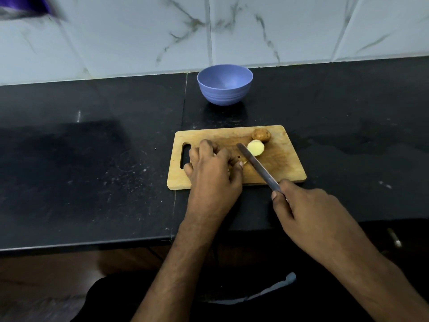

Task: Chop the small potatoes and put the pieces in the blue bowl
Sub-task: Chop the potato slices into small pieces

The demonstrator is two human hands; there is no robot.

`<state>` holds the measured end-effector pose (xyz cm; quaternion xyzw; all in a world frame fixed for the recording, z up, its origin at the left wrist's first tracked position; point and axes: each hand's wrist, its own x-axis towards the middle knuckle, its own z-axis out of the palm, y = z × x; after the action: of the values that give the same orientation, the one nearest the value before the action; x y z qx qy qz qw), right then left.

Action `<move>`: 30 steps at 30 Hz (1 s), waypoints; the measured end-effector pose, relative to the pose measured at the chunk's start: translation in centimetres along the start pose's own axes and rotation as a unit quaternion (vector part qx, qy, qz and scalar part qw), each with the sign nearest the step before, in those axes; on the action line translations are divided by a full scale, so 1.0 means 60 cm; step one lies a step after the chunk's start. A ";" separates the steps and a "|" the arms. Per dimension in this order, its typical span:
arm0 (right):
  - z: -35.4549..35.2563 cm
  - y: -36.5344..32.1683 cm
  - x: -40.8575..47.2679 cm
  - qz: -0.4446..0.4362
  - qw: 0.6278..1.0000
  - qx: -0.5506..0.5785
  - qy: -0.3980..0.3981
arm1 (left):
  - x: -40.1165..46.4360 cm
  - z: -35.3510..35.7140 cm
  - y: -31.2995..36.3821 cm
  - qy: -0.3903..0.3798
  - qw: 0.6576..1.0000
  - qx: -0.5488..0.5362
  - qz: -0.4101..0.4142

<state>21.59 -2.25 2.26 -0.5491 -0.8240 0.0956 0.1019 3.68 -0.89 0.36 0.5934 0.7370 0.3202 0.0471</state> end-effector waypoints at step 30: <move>-0.020 -0.045 -0.016 0.047 0.993 -0.024 -0.102 | 0.002 0.001 -0.005 0.028 0.999 -0.028 -0.027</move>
<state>19.91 -4.10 4.06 -0.5767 -0.8056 0.1356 -0.0008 3.40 -0.77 0.19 0.5628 0.7442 0.3560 0.0516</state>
